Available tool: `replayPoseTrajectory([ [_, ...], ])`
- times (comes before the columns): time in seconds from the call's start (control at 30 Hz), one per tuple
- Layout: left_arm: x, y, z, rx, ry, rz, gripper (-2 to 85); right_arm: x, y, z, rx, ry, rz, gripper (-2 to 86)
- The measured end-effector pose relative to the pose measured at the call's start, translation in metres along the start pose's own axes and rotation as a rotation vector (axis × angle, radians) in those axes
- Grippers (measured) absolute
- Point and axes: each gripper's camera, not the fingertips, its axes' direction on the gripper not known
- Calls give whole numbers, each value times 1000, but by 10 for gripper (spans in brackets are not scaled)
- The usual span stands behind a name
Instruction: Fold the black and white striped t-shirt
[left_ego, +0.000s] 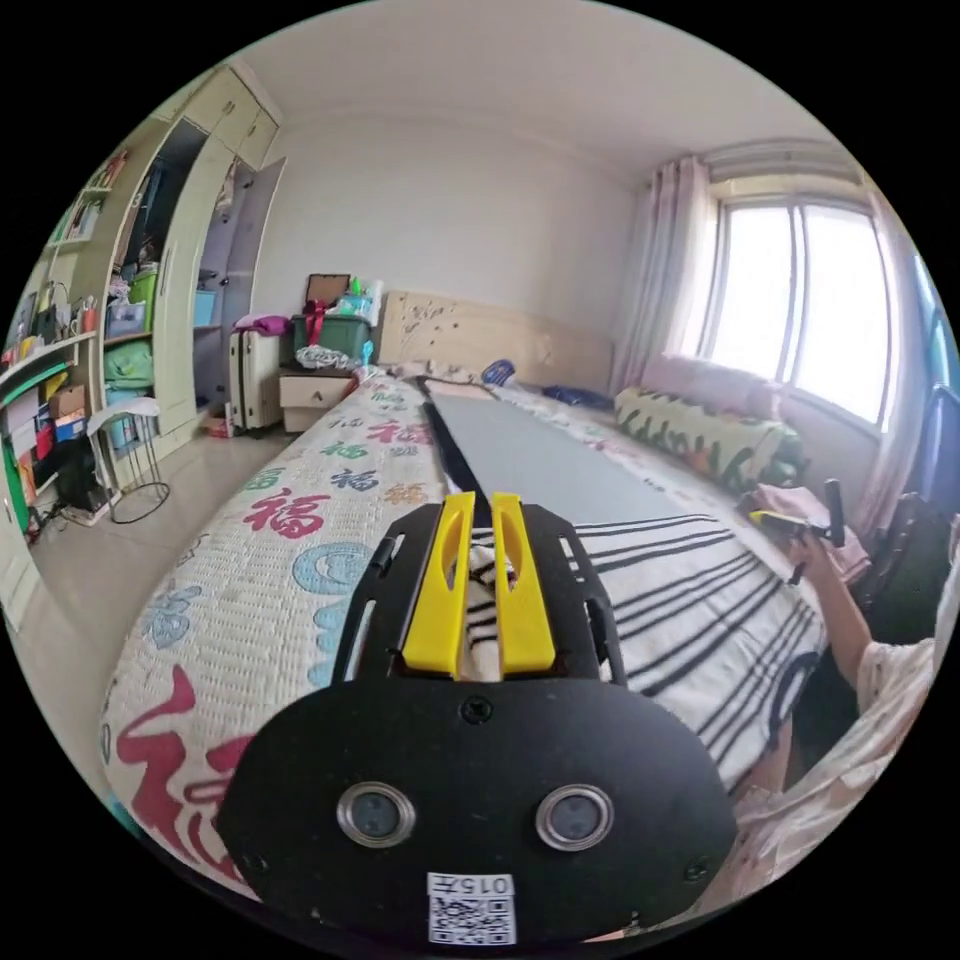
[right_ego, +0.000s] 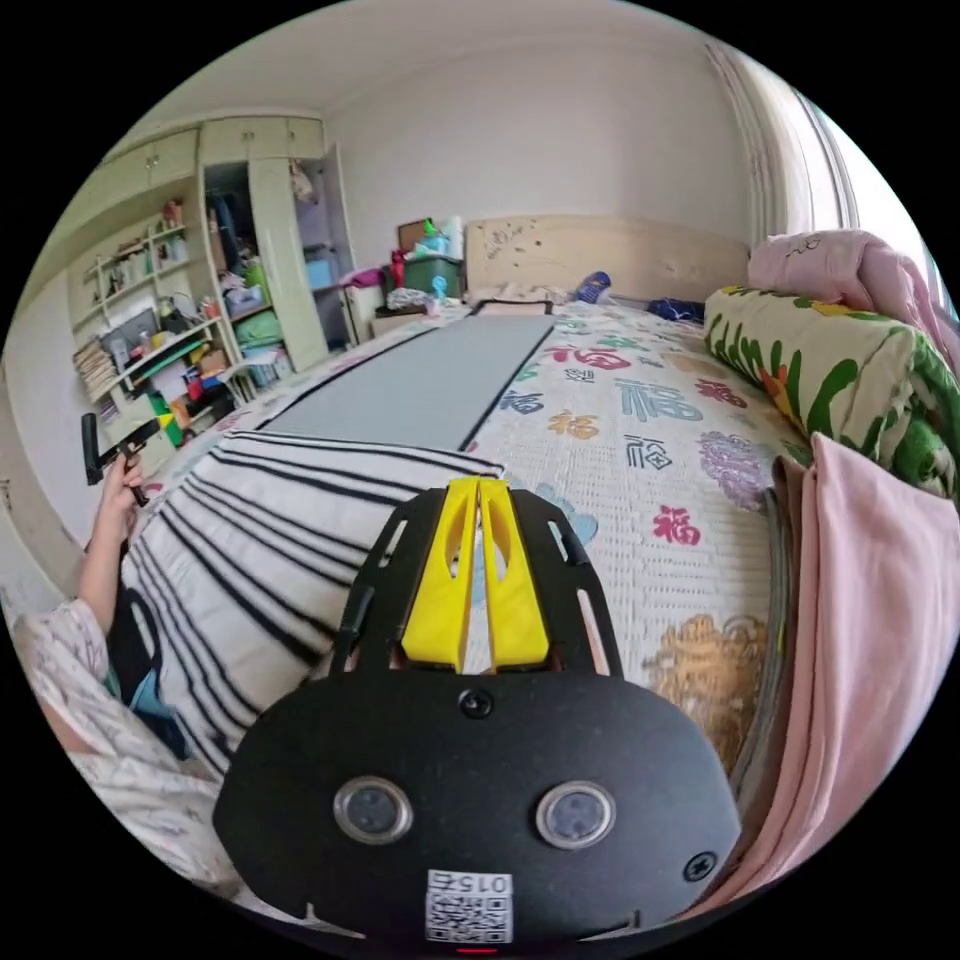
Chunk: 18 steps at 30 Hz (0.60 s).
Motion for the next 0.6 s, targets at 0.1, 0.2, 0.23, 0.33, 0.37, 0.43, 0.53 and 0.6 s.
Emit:
replayPoseTrajectory([
  [0.1, 12, 32, -68, 49, -20, -6, 67, -14, 63, -83, 100, -30, 2, 7],
  [0.2, 17, 64, -96, -6, -77, -56, 103, -16, 112, -155, 211, -49, 84, 25],
  [0.23, 15, 74, -102, -31, -82, -95, 113, -14, 125, -174, 229, -65, 110, 36],
  [0.33, 5, 92, -122, -34, -65, -187, 125, -14, 144, -201, 200, -61, 143, 65],
  [0.37, 2, 94, -126, -29, -59, -202, 125, -14, 146, -203, 185, -58, 148, 70],
  [0.43, -11, 96, -134, -24, -6, -264, 131, -13, 152, -204, 115, -53, 160, 83],
  [0.53, -22, 93, -148, 16, 34, -317, 128, -5, 163, -203, 76, -120, 217, 88],
  [0.6, -28, 90, -154, 24, 44, -334, 123, -1, 170, -202, 60, -177, 244, 89],
])
